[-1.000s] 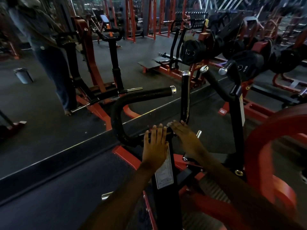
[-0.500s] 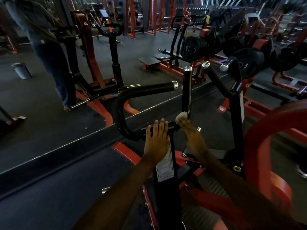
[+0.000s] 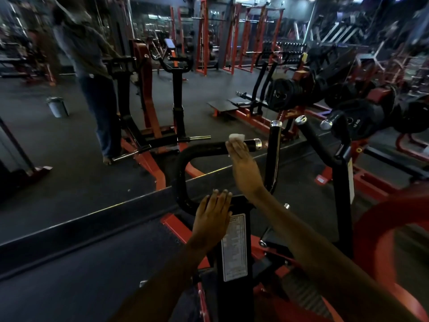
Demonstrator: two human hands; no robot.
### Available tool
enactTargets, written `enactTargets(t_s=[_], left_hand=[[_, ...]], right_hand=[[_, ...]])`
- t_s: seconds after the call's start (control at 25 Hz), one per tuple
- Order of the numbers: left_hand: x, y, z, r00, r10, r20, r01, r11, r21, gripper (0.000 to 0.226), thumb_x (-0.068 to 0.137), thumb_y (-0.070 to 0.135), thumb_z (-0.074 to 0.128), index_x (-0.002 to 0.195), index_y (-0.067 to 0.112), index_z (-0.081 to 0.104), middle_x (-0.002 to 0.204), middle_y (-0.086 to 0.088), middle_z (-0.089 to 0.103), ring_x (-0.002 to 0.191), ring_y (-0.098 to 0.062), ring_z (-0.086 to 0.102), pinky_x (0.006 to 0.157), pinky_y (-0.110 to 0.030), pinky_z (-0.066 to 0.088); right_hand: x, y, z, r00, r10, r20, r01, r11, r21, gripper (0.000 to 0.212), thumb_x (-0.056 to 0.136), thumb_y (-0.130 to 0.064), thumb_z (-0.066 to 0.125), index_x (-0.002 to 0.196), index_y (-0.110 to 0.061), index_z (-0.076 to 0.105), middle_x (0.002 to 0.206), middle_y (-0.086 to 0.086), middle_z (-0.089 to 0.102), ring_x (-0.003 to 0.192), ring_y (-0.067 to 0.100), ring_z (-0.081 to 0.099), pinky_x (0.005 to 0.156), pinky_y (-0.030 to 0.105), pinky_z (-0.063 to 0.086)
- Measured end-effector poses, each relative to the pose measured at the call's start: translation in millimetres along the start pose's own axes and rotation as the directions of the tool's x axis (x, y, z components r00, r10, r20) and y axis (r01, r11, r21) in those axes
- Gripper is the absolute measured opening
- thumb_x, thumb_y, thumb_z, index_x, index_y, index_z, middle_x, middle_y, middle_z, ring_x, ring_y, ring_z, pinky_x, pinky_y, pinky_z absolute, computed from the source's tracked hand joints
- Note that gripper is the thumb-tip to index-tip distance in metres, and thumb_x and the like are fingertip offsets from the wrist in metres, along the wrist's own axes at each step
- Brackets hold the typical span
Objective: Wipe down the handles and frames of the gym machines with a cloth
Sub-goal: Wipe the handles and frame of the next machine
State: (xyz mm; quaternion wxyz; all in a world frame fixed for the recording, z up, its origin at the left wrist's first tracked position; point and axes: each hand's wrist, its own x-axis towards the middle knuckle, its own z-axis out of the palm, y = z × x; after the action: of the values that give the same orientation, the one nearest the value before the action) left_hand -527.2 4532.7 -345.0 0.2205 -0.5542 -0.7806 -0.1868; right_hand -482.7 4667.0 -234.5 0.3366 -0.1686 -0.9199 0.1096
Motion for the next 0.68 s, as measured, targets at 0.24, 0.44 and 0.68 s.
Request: enactTargets(t_s=[0.24,0.44,0.68], left_hand=[[-2.8,-1.7,5.3,0.999,0.021,-0.025,-0.021,1.000,0.021,0.051,0.096,0.035,0.028,0.139,0.008,0.036,0.134,-0.007,0.057,0.123,-0.025,0.054,0.105,-0.040,0.030],[-2.9,-2.6,7.1,0.998,0.028,-0.050,-0.025,0.999,0.042,0.053,0.095,0.035,0.028,0.139,0.007,0.033,0.134,-0.009,0.057,0.123,-0.025,0.054,0.106,-0.041,0.029],[-4.0,-2.5,5.6,0.996,0.052,-0.076,-0.048,0.998,0.048,0.052,0.097,0.034,0.030,0.138,0.006,0.045,0.133,-0.009,0.058,0.121,-0.025,0.055,0.105,-0.041,0.034]], right_hand=[[-17.1,73.0,-25.2,0.981,0.002,-0.192,-0.015,0.998,-0.065,0.056,0.092,0.010,0.035,0.143,-0.014,0.031,0.150,0.008,0.033,0.142,0.017,0.021,0.119,0.039,0.016],[-9.4,-5.6,16.4,0.984,-0.170,0.046,0.171,0.985,-0.008,0.051,0.091,-0.007,0.028,0.141,-0.006,0.034,0.148,0.013,0.036,0.139,0.017,0.026,0.118,0.037,0.020],[-32.7,64.7,-12.8,0.986,-0.045,-0.159,0.050,0.998,0.029,0.052,0.087,0.011,0.036,0.137,-0.001,0.041,0.143,0.018,0.040,0.137,0.014,0.027,0.116,0.033,0.025]])
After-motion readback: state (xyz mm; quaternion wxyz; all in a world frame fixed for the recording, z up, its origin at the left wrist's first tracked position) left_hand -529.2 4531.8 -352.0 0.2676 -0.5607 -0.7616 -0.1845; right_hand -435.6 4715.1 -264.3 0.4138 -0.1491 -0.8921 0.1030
